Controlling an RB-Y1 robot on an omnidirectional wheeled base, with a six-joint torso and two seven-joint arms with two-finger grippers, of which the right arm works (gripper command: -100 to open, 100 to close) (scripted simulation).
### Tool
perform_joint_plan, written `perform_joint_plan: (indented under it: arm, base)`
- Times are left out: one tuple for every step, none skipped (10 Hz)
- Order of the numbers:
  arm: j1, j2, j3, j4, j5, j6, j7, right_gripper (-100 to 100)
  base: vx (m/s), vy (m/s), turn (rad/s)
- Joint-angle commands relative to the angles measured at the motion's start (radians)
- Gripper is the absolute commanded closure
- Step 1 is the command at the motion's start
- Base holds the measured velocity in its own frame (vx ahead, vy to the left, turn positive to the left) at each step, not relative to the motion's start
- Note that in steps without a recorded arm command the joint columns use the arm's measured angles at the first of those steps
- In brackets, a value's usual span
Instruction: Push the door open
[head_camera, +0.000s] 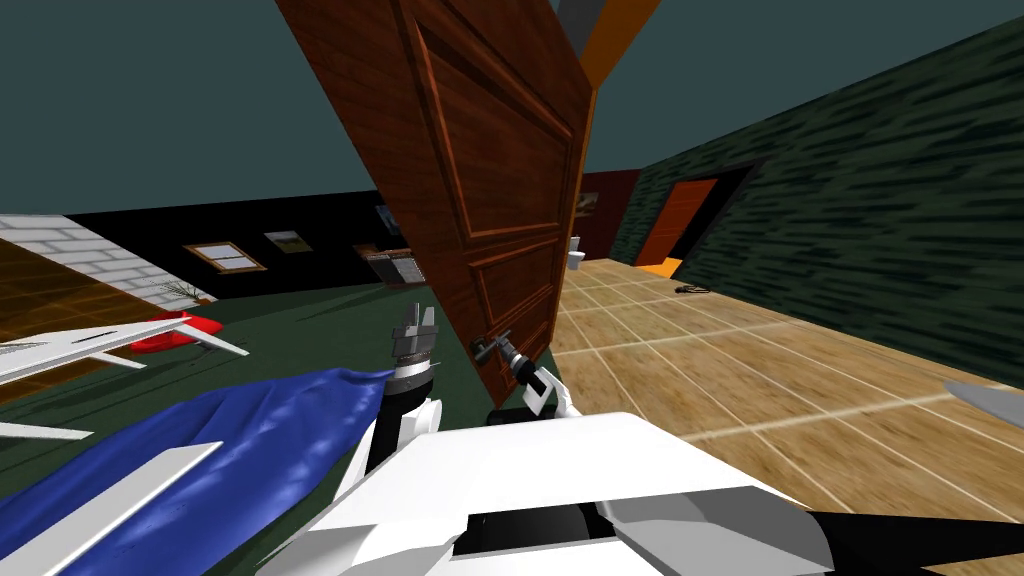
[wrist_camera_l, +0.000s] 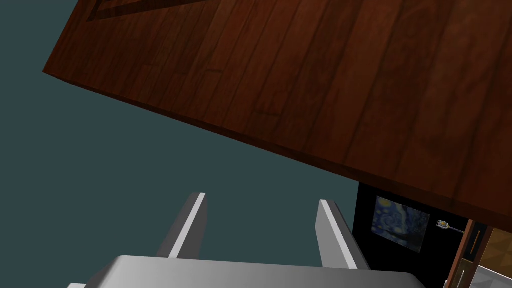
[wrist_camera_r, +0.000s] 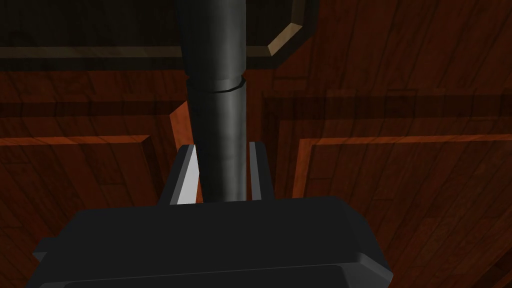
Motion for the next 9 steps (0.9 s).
perform_joint_plan:
  arm:
    - [0.011,0.013,-0.008,-0.007,0.013,0.005,-0.006,100]
    - [0.018,0.024,-0.012,-0.013,0.022,0.006,-0.009,100]
    - [0.024,0.033,-0.016,-0.018,0.028,0.008,-0.011,100]
    - [0.018,0.024,-0.022,-0.012,0.023,0.007,-0.009,100]
    - [0.014,-0.002,-0.047,-0.01,0.018,0.006,-0.004,100]
    - [0.013,-0.005,-0.051,-0.01,0.017,0.006,-0.003,100]
    - [0.011,-0.015,-0.067,-0.007,0.013,0.006,0.001,100]
    - [0.009,-0.019,-0.078,-0.005,0.01,0.006,0.004,100]
    - [0.008,-0.02,-0.09,-0.003,0.007,0.006,0.007,100]
  base:
    - [0.062,0.17,-0.109]
    - [0.047,0.18,-0.114]
    - [0.042,0.161,-0.113]
    - [0.03,0.061,-0.048]
    - [0.073,0.128,-0.049]
    - [0.042,0.205,-0.104]
    - [0.053,0.164,-0.095]
    - [0.074,0.203,-0.06]
    - [0.086,0.27,-0.081]
